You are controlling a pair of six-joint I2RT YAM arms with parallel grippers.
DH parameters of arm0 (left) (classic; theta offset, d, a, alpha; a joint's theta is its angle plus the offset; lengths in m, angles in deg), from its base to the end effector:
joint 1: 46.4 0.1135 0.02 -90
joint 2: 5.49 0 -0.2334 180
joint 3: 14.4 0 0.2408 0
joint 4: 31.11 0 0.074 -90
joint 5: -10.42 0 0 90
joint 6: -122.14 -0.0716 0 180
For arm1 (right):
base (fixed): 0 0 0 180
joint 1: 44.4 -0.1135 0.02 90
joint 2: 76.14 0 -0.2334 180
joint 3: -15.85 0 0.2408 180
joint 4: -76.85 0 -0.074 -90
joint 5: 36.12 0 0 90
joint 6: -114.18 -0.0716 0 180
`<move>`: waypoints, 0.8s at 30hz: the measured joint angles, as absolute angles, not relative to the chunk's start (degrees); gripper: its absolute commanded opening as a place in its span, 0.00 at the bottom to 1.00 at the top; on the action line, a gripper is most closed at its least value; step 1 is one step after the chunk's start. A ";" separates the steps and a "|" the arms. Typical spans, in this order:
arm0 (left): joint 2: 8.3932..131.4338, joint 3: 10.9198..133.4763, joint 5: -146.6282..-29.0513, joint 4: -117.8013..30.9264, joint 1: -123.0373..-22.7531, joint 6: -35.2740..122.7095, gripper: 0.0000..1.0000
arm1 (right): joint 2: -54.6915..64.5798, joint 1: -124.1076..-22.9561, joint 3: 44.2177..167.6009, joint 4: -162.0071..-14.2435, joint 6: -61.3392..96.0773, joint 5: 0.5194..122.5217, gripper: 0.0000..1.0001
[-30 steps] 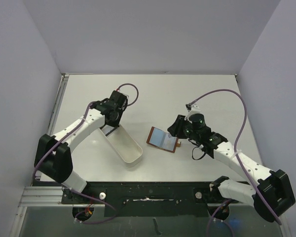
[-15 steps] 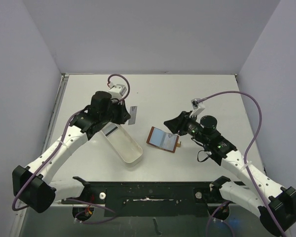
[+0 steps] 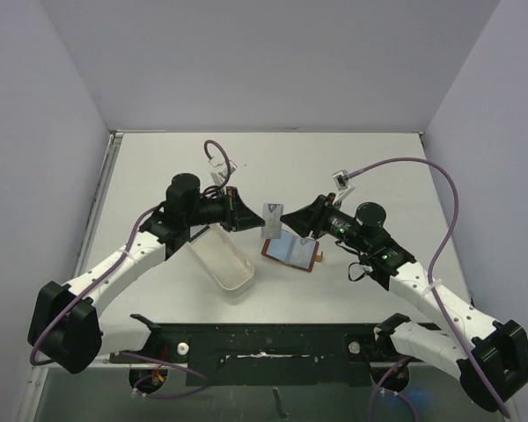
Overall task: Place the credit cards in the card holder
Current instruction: Pick up the credit card from the storage box.
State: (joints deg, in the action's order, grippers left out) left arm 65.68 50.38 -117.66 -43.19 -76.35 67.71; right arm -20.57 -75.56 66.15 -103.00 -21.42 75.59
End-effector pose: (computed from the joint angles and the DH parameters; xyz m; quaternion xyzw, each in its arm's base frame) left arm 0.2445 -0.1918 0.2663 0.1528 0.7755 -0.5216 0.3214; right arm 0.2154 0.1612 0.2706 -0.0344 0.7367 0.5195 0.4315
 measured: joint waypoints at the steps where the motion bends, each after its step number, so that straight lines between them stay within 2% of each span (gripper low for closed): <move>1: 66.21 49.79 -119.24 -41.05 -76.35 69.17 0.00 | -20.32 -75.56 66.15 -103.35 -21.64 75.83 0.44; 5: 67.87 48.34 -123.83 -35.06 -76.35 73.66 0.00 | -19.17 -75.56 66.13 -104.49 -22.80 76.62 0.49; 10: 68.29 47.08 -126.84 -30.47 -76.35 77.04 0.00 | -18.93 -75.56 65.80 -104.95 -23.58 76.38 0.47; 12: 68.29 46.75 -127.24 -29.44 -76.35 77.79 0.00 | -18.93 -75.50 65.41 -105.04 -24.20 76.03 0.40; 19: 68.68 45.92 -128.22 -26.89 -76.35 79.84 0.00 | -19.06 -75.43 63.36 -107.70 -25.68 76.60 0.02; 24: 69.88 45.90 -126.82 -28.24 -75.85 78.99 0.30 | -21.11 -75.15 62.98 -109.58 -26.25 77.52 0.00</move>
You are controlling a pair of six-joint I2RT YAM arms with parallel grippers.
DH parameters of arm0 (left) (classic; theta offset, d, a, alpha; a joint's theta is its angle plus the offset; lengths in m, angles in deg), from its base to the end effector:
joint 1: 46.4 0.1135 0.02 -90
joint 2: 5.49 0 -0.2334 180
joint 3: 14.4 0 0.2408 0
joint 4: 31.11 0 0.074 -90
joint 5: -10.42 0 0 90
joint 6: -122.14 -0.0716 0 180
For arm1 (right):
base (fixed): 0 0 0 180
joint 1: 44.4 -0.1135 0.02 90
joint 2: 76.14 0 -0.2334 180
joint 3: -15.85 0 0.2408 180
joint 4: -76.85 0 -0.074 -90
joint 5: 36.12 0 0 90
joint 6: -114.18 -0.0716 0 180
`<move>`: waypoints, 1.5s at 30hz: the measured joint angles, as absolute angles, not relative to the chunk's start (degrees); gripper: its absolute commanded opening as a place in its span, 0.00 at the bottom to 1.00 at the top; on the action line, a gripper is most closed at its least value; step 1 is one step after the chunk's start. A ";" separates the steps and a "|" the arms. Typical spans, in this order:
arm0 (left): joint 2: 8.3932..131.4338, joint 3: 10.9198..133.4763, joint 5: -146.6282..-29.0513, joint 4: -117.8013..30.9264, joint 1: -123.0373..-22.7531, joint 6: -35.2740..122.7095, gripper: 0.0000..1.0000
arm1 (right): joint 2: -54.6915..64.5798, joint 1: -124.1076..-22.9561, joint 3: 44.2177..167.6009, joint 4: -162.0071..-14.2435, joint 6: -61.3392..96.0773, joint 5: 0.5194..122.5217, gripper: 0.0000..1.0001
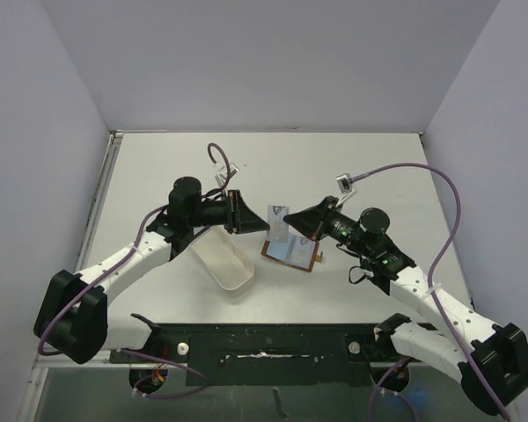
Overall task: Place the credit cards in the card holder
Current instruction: Pick up the credit card from the storage box, then insert the credit card into the card holder.
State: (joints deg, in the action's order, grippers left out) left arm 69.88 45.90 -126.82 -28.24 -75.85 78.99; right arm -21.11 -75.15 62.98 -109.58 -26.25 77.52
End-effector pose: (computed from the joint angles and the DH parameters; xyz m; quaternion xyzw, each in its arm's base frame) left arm 0.2471 -0.1999 0.2508 0.1409 0.7429 -0.6006 0.2598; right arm 0.2125 0.1598 0.2681 -0.0211 0.7151 0.5559 0.4234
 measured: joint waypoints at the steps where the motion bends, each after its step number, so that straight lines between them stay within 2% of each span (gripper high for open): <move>1: 69.92 45.90 -126.67 -28.57 -75.85 78.66 0.33 | -21.46 -75.19 62.85 -109.71 -26.21 77.50 0.00; 6: 70.67 47.43 -122.56 -35.74 -75.69 73.59 0.40 | -21.75 -74.71 62.11 -107.59 -25.70 75.51 0.00; 13: 75.13 54.00 -111.15 -48.61 -75.52 65.00 0.48 | -19.36 -73.27 62.11 -101.52 -23.89 71.42 0.00; 19: 82.30 58.11 -105.36 -55.17 -75.76 60.87 0.49 | -12.70 -69.86 62.13 -99.16 -23.63 71.16 0.00; 28: 91.93 64.98 -101.77 -60.09 -77.44 57.07 0.41 | -2.88 -68.33 62.22 -97.21 -23.93 71.77 0.00; 32: 94.71 66.92 -101.14 -60.96 -78.30 56.30 0.35 | -0.44 -66.75 62.18 -98.57 -24.26 72.99 0.00; 41: 100.22 69.04 -100.13 -63.58 -80.50 54.42 0.32 | 2.84 -63.72 60.93 -102.00 -25.44 76.47 0.00; 45: 101.25 69.22 -99.44 -64.20 -80.88 53.96 0.27 | 4.29 -62.86 60.34 -103.16 -26.38 77.69 0.00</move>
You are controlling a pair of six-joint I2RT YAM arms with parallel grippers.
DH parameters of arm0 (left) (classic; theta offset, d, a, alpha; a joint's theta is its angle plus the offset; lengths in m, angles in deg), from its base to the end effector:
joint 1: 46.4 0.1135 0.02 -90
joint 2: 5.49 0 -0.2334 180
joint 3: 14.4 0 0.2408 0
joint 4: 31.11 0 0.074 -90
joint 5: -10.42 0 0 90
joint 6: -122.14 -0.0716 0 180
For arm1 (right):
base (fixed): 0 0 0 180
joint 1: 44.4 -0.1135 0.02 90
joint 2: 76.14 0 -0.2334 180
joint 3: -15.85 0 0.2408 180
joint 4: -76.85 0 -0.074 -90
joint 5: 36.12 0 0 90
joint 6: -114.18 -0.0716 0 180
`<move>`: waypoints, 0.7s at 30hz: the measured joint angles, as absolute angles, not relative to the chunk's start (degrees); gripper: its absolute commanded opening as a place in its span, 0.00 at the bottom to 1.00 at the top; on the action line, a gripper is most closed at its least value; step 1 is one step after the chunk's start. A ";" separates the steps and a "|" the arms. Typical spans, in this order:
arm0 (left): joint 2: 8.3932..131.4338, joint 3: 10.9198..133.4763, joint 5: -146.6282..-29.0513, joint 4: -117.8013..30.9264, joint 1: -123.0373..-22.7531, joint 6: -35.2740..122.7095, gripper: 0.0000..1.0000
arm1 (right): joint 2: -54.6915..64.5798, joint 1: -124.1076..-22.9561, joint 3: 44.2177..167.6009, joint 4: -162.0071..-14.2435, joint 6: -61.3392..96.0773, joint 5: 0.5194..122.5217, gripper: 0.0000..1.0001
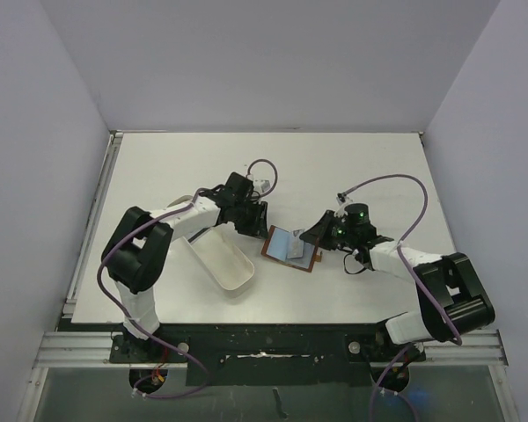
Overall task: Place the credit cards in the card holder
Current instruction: Insert the credit card into the card holder.
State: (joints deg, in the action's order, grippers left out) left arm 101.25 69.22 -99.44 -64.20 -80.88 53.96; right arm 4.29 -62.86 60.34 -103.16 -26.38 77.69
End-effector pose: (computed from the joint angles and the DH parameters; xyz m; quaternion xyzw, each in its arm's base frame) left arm 0.3055 -0.2393 0.1250 0.1537 0.9312 -0.2805 0.1746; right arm 0.2651 0.1190 0.1205 0.1509 0.8635 0.4034 0.2624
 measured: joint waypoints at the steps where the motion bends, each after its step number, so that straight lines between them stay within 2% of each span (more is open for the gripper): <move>1: 101.49 69.22 -99.44 -64.22 -80.90 53.90 0.24 | 4.68 -62.73 60.27 -103.24 -26.69 78.00 0.00; 9: 103.74 69.61 -99.30 -64.26 -81.55 53.87 0.14 | 8.55 -61.64 60.08 -105.21 -28.00 79.46 0.00; 21: 104.48 69.61 -99.30 -64.31 -82.41 53.92 0.07 | 10.76 -60.81 58.83 -108.58 -29.35 80.58 0.00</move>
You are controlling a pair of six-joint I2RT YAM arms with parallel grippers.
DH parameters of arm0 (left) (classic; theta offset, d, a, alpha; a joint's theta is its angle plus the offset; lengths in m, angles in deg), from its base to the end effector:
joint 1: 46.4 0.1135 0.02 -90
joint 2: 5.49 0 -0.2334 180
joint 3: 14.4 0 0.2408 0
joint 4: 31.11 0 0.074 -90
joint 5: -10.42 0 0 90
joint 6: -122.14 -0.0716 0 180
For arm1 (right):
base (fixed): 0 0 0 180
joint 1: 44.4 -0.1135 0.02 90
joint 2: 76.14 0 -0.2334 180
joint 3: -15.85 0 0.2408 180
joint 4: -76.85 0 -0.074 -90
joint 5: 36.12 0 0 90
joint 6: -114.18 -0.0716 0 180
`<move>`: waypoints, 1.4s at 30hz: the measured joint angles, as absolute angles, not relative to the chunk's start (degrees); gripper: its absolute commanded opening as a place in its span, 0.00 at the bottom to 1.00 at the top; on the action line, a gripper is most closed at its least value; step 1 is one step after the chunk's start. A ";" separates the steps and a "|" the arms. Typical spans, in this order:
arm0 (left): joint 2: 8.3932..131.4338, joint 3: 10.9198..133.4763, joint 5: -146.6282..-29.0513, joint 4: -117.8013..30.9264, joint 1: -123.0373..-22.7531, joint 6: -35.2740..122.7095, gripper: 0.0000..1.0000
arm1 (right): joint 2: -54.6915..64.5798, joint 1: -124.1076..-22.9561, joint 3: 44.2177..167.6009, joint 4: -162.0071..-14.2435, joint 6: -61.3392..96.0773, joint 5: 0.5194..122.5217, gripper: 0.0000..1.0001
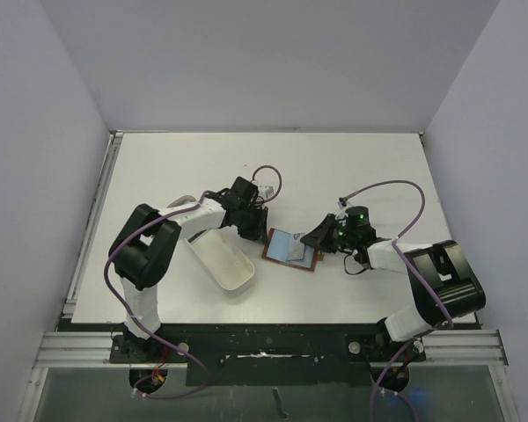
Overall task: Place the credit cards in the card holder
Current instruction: Insert the credit card into the card holder.
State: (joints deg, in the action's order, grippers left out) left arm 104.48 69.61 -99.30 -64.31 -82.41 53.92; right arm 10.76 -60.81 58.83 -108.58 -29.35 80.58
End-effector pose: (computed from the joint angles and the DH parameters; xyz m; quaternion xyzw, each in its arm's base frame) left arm 0.3002 -0.2481 0.1061 0.1628 0.9368 -0.2711 0.1496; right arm 0.2680 0.1125 0.0937 0.1838 0.8627 0.4127 0.2273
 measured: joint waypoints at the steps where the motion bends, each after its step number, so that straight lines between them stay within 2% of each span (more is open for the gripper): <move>1: 104.61 69.61 -99.28 -64.28 -82.43 53.92 0.07 | 11.00 -60.59 58.74 -108.84 -29.46 80.69 0.00; 42: 105.11 68.15 -99.74 -63.54 -83.06 55.06 0.05 | 11.04 -60.63 56.62 -110.70 -29.03 79.05 0.00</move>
State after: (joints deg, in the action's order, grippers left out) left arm 105.11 68.15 -99.74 -63.54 -83.06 55.06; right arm 11.04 -60.63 56.62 -110.70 -29.03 79.05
